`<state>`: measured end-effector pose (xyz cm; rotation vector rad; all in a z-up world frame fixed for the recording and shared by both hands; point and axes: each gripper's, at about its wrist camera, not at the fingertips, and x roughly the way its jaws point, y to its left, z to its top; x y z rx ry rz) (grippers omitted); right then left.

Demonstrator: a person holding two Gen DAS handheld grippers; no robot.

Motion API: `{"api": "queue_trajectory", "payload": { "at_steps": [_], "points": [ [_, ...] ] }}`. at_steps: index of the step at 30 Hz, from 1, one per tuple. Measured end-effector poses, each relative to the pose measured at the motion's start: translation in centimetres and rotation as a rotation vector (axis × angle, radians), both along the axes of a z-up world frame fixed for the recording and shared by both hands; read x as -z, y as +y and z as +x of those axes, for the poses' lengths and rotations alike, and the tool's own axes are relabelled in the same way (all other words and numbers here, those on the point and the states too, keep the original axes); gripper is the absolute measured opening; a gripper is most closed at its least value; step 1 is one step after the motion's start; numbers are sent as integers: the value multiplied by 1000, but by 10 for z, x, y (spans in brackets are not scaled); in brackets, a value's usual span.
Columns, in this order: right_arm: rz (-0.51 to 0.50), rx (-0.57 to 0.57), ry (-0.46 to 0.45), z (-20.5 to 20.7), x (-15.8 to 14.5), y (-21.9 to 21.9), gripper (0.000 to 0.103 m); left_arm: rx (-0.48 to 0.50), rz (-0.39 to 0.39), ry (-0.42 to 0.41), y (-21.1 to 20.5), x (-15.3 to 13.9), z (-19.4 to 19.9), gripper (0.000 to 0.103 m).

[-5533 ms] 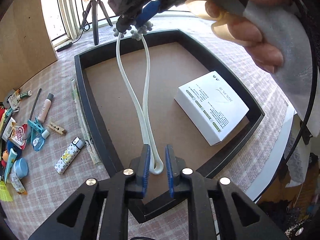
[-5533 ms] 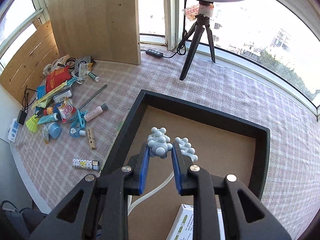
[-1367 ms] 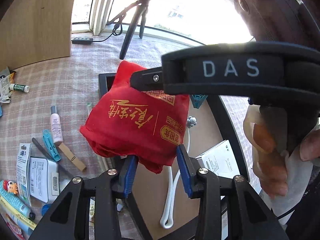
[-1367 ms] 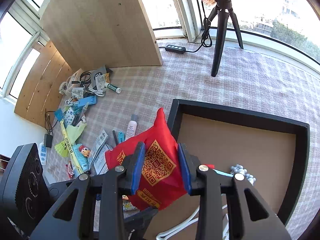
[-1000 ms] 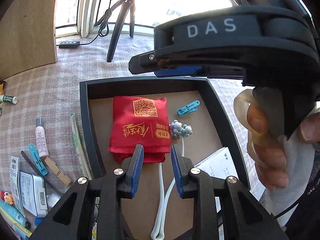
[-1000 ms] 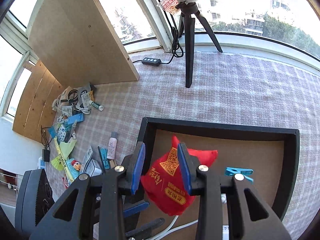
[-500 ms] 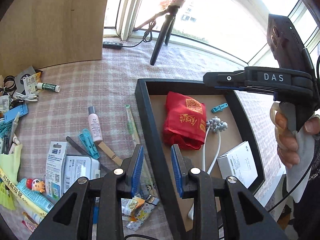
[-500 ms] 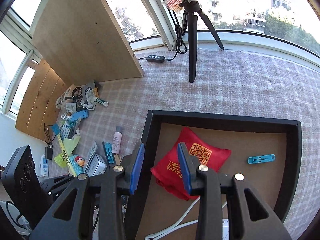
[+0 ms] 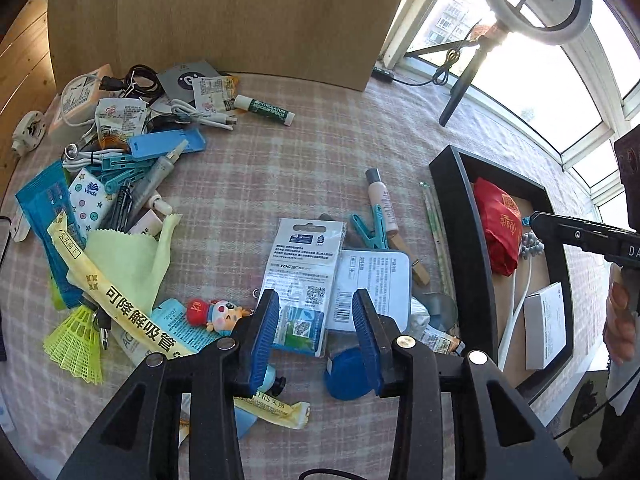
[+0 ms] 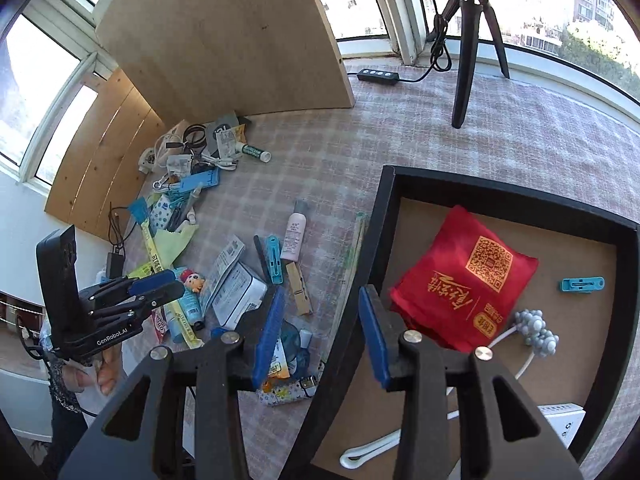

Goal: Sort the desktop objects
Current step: 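Grasp the TOG card package with the left tool while the right tool grasps the silver barcode box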

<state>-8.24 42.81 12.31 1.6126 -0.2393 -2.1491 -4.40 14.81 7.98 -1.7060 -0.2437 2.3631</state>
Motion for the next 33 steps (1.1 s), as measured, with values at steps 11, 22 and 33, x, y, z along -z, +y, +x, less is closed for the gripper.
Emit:
{"api": "queue_trajectory", "payload": {
  "at_steps": [11,22,33],
  "points": [
    [-13,-55,-174,0,59,-73,47,73,8,-72,5,34,-10,57],
    [-105,-16,-290,-10,95,-89,47,83,94,-122,-4,54,-28,65],
    [-143,-25,-287,-14,97,-102,33,54,136,-146,-14,60,-41,77]
  ]
}}
